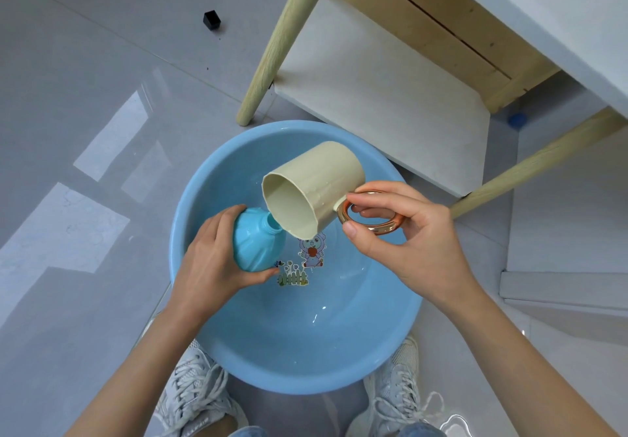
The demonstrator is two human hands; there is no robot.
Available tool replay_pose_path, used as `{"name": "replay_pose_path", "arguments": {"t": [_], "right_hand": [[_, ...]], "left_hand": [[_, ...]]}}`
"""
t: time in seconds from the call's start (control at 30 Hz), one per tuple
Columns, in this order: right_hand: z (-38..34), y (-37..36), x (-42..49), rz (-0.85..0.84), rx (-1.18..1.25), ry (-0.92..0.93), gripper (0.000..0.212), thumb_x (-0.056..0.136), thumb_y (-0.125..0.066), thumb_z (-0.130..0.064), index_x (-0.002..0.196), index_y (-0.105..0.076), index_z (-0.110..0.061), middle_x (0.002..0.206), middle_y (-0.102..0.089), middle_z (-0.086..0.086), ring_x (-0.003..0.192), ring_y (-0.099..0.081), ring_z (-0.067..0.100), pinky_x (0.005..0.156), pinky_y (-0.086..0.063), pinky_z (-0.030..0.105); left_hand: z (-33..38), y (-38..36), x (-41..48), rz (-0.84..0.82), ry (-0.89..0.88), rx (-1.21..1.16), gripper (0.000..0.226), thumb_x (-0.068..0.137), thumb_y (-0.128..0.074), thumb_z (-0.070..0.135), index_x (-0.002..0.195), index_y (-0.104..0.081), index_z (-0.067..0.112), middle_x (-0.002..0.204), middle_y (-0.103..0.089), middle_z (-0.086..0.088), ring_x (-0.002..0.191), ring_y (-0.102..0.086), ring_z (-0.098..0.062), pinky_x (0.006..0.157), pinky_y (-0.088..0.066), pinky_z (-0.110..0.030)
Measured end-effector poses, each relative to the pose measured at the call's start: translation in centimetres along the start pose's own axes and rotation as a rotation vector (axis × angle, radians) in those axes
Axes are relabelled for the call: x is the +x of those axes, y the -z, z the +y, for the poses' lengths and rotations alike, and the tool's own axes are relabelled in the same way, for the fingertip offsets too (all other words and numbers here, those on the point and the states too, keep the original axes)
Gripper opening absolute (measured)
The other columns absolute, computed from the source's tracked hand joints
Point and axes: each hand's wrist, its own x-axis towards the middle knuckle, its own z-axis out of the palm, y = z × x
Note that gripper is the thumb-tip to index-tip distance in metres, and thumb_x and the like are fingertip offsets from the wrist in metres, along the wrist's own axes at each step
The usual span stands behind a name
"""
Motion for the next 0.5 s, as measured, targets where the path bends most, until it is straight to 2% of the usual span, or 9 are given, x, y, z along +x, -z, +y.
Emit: {"name": "replay_pose_path", "arguments": {"t": [0.33,0.5], "right_hand": [[-0.17,-0.05,-0.01,0.001,-0.058,0.047,0.034,0.074,-0.074,-0.032,0.104,-0.073,-0.016,0.108,-0.064,-0.001,0.096,-0.064,0.018,0.083,-0.051,0.023],[-0.12,0.03,-0.11,0.0,-0.074,0.057,0.034,0.075,-0.074,-0.033,0.104,-0.072,-0.016,0.109,-0.064,-0.001,0.097,-0.064,0.018,0.084,-0.053,0.026]], "left_hand": [[-0.05,0.04,0.05,-0.001,-0.007,-0.008,0.097,0.048,-0.088,0.049,0.128,-0.045,0.014,0.121,-0.056,-0.002,0.107,-0.048,-0.019,0.086,-0.041,-0.031],[-0.09,0.0,0.06,0.0,-0.004,-0.003,0.097,0.048,-0.089,0.048,0.128,-0.045,0.014,0.121,-0.056,-0.002,0.106,-0.049,-0.019,0.086,-0.041,-0.032]]}}
